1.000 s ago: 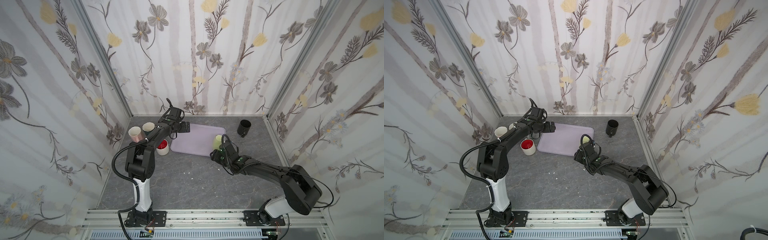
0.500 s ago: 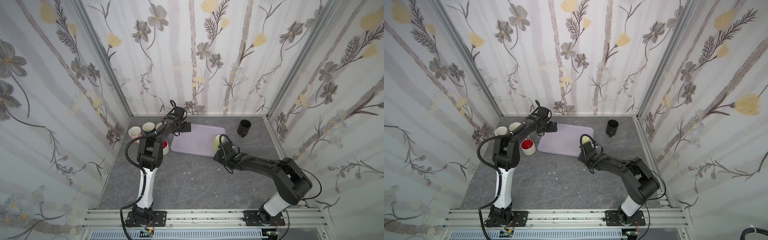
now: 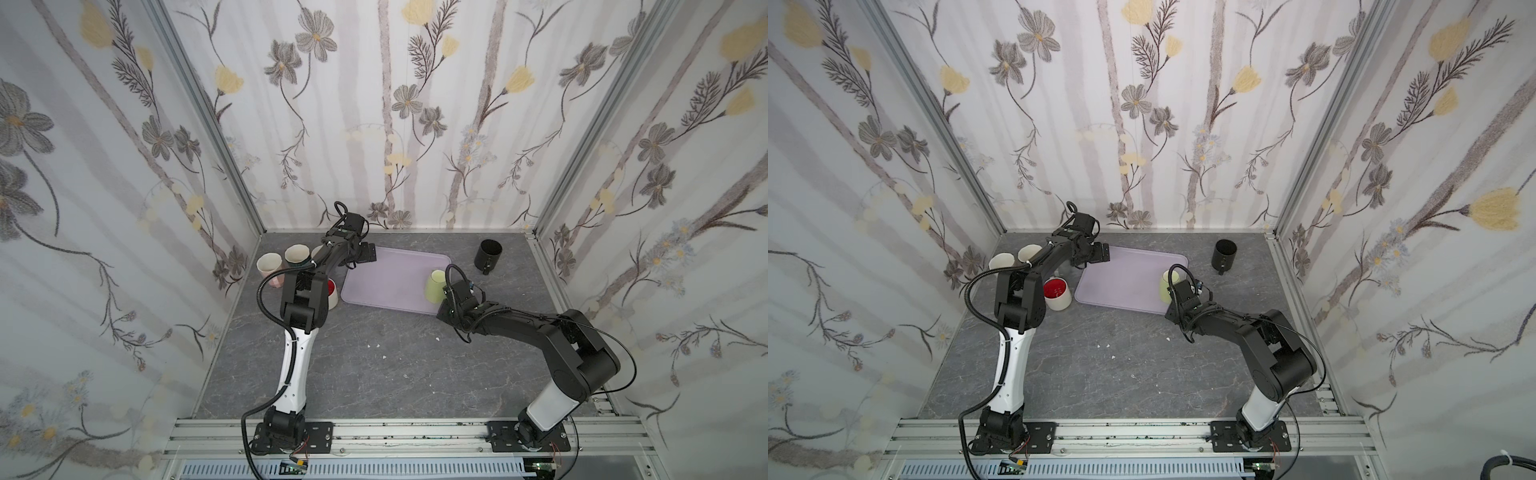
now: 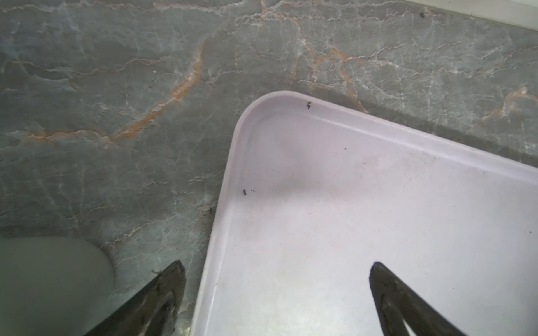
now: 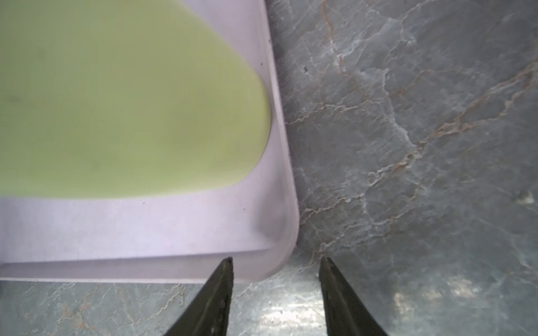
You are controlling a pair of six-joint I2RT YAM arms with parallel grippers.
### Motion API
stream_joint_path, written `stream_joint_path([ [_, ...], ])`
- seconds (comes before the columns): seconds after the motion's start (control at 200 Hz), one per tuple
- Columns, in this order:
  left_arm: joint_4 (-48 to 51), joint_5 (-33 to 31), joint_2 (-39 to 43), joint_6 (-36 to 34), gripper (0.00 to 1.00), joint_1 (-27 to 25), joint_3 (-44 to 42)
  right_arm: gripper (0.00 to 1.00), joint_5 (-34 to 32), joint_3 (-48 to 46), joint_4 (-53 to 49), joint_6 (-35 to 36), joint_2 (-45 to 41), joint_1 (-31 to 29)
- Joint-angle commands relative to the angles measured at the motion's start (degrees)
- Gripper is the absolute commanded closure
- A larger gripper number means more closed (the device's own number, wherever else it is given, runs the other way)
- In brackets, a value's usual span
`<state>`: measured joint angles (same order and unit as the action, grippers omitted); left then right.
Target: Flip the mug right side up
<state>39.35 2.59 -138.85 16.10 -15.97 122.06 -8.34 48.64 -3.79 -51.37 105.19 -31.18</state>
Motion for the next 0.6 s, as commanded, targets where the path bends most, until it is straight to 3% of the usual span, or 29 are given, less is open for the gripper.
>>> stream_joint_path([
  [0.0, 1.42, -0.66, -1.02, -0.12, 0.0, 0.1, 1.07, 0.53, -1.86, 0.65, 1.53, 1.38, 0.24, 0.31],
  [0.22, 1.43, 2.32, -2.39, -0.04, 0.04, 0.15, 1.43, 0.72, -1.87, 1.67, 1.16, 3.05, 0.68, 2.06],
  [0.495, 1.7, 0.41, -2.34, 0.34, 0.13, -0.11, 0.11, 0.73, -1.86, 2.35, 1.17, 5.25, 0.67, 4.96],
  [0.595, 1.88, 0.53, -2.35, 0.73, 0.28, -0.33, -0.22, 0.74, -1.9, 3.66, 1.07, 6.04, 1.26, 5.51],
])
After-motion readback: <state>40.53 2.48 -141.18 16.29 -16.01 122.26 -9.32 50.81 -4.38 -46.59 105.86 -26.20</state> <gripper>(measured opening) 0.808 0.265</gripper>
